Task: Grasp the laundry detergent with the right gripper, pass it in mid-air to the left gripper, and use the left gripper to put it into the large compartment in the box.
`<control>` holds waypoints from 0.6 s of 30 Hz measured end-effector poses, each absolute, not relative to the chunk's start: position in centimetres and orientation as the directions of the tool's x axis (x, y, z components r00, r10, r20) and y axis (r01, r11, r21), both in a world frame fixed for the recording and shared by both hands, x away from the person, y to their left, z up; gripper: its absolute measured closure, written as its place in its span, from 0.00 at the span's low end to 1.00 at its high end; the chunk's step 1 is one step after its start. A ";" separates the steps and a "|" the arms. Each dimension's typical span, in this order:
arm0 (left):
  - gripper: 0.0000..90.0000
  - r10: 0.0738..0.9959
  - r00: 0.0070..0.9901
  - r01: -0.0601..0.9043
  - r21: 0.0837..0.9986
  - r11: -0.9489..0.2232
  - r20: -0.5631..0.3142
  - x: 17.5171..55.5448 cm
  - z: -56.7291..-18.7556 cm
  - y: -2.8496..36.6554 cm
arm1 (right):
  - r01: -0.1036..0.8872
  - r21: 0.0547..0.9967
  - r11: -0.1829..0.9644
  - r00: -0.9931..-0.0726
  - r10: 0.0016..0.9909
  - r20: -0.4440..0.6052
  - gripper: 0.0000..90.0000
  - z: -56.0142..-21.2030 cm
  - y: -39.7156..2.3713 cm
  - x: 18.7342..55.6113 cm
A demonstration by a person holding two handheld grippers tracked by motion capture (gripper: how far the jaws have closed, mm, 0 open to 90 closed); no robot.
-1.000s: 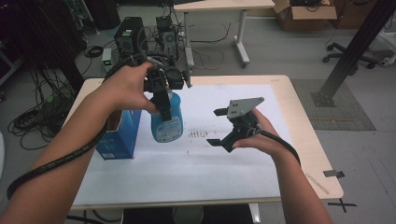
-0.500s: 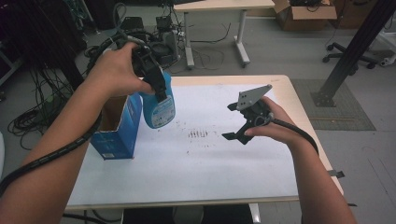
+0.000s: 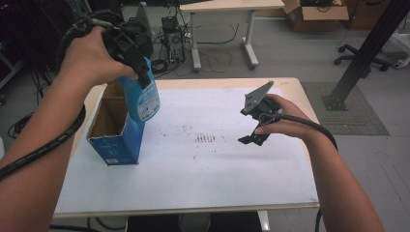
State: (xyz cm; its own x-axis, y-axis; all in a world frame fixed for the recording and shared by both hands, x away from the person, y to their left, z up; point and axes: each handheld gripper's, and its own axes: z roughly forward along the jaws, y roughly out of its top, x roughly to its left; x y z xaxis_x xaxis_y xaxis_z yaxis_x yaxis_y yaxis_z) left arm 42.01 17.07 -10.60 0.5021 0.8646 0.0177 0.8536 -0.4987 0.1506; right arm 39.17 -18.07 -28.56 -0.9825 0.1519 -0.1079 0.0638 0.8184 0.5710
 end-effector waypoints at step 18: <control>0.46 0.978 0.206 0.968 0.141 -0.207 0.019 42.5 -7.4 22.3 | 0.058 0.449 0.891 -0.995 0.091 -0.050 0.03 -28.8 -18.4 39.8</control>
